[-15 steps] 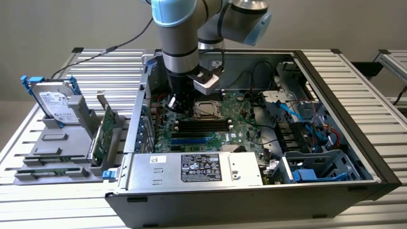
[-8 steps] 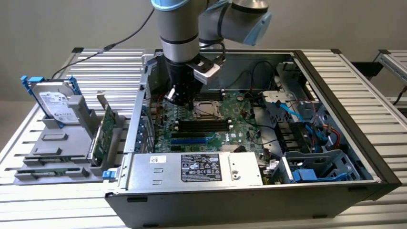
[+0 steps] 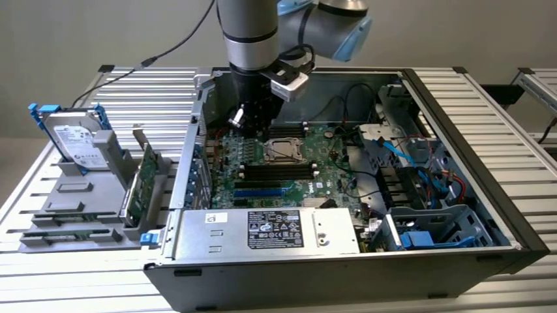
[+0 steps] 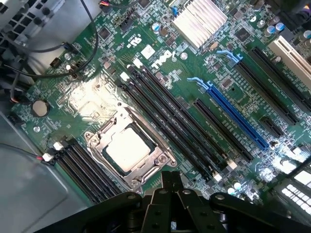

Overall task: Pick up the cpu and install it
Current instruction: 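Install the second cpu locking lever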

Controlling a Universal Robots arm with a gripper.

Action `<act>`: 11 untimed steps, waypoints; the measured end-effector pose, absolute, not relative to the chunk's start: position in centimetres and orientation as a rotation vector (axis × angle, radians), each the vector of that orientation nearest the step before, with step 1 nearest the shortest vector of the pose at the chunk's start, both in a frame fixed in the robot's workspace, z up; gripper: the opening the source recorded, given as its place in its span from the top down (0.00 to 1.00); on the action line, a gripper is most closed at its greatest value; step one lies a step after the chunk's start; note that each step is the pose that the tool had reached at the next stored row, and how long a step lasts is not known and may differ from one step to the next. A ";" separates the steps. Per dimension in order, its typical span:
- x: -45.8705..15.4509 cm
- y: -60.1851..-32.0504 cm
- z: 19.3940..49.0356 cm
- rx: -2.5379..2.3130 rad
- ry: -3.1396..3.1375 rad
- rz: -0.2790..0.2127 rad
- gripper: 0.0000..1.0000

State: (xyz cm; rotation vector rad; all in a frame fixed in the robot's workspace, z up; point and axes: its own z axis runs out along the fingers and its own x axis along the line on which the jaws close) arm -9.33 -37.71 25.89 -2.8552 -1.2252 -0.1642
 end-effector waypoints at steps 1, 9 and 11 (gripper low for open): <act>-9.2 -37.7 25.9 -2.855 -1.225 -0.164 0.89; -8.7 -39.1 25.9 -2.857 -1.221 -0.164 0.89; -8.5 -39.3 25.9 -2.857 -1.221 -0.164 0.89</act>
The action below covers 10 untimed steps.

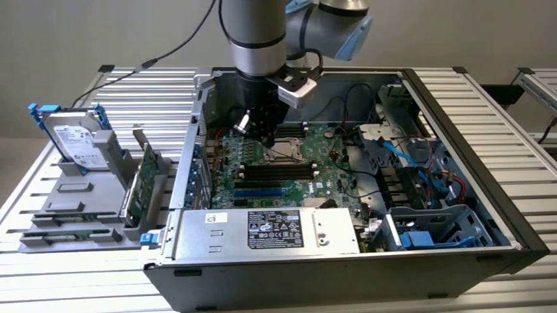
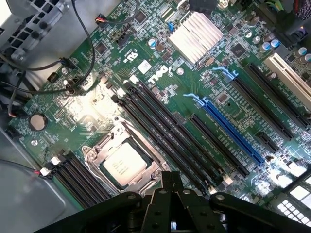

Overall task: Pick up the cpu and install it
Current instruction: 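Install the second cpu locking lever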

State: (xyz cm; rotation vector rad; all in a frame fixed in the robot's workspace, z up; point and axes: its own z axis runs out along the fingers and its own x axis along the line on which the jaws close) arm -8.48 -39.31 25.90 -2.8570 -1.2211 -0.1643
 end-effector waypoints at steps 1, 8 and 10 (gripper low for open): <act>-8.4 -39.4 25.9 -2.857 -1.221 -0.164 0.89; -8.3 -39.4 24.9 -2.857 -1.221 -0.164 0.89; -8.3 -39.4 24.5 -2.857 -1.221 -0.164 0.89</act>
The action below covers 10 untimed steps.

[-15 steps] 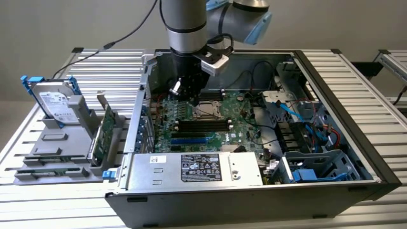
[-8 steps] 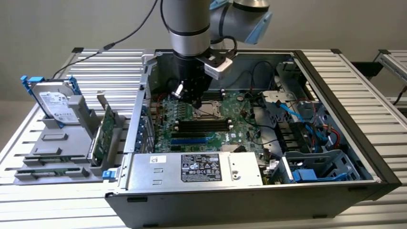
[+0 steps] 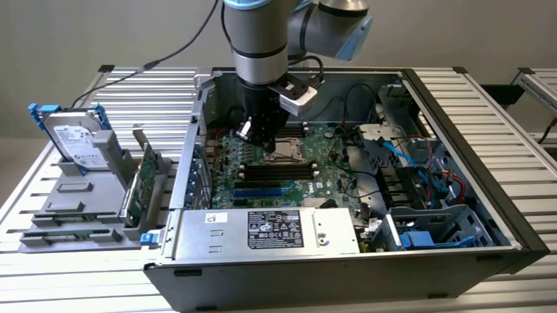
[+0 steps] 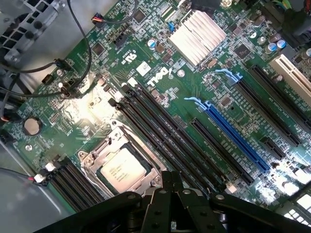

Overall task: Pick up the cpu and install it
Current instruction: 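Install the second cpu locking lever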

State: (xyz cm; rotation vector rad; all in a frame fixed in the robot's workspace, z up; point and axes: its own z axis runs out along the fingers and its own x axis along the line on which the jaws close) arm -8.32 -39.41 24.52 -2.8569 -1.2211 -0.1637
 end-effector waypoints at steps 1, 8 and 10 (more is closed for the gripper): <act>-8.3 -39.4 24.3 -2.857 -1.221 -0.163 0.89; -8.7 -39.4 23.7 -2.856 -1.221 -0.161 0.89; -9.0 -39.4 23.7 -2.855 -1.221 -0.156 0.89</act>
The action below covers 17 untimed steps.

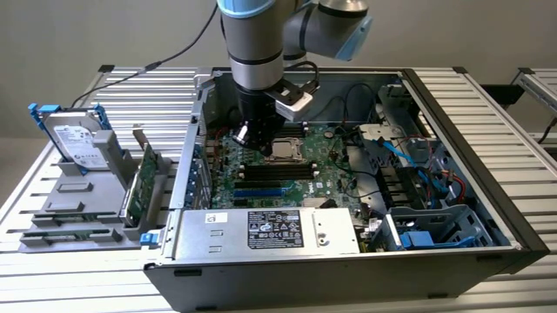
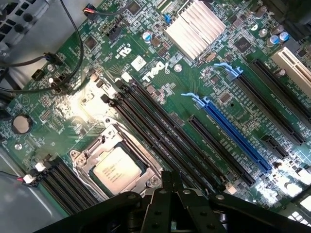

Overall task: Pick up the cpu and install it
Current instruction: 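Install the second cpu locking lever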

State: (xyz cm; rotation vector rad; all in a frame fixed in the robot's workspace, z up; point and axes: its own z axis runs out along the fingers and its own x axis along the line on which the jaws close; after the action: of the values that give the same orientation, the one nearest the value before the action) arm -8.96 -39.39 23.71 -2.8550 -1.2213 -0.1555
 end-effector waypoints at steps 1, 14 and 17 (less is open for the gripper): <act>-9.0 -39.4 23.7 -2.855 -1.222 -0.154 0.89; -9.3 -39.3 22.6 -2.844 -1.242 -0.148 0.89; -9.4 -39.2 22.4 -2.840 -1.249 -0.147 0.89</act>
State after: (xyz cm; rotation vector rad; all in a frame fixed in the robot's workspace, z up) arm -9.42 -39.19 22.36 -2.8401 -1.2493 -0.1469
